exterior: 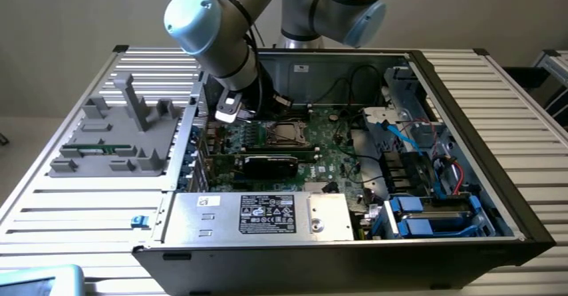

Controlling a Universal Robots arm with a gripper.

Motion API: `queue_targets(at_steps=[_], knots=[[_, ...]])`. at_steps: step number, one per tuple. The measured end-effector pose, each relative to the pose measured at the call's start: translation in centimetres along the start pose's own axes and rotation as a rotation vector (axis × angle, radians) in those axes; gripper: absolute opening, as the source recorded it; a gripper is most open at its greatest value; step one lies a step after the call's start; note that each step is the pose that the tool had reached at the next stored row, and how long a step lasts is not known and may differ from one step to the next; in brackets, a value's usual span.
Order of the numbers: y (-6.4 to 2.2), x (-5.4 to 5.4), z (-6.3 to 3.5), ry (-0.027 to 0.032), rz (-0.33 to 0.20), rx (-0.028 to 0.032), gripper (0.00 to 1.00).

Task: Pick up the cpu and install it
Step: 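Install the first cpu locking lever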

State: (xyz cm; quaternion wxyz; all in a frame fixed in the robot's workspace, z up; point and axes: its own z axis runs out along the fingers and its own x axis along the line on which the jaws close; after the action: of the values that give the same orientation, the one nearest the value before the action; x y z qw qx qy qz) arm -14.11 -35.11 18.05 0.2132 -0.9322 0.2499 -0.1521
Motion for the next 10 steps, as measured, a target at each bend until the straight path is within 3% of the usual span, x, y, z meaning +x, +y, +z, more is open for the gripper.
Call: queue_targets(at_steps=[10], knots=[[-0.19, 0.36, 0.12, -0.0038, 0.003, -0.0034, 0.11]])
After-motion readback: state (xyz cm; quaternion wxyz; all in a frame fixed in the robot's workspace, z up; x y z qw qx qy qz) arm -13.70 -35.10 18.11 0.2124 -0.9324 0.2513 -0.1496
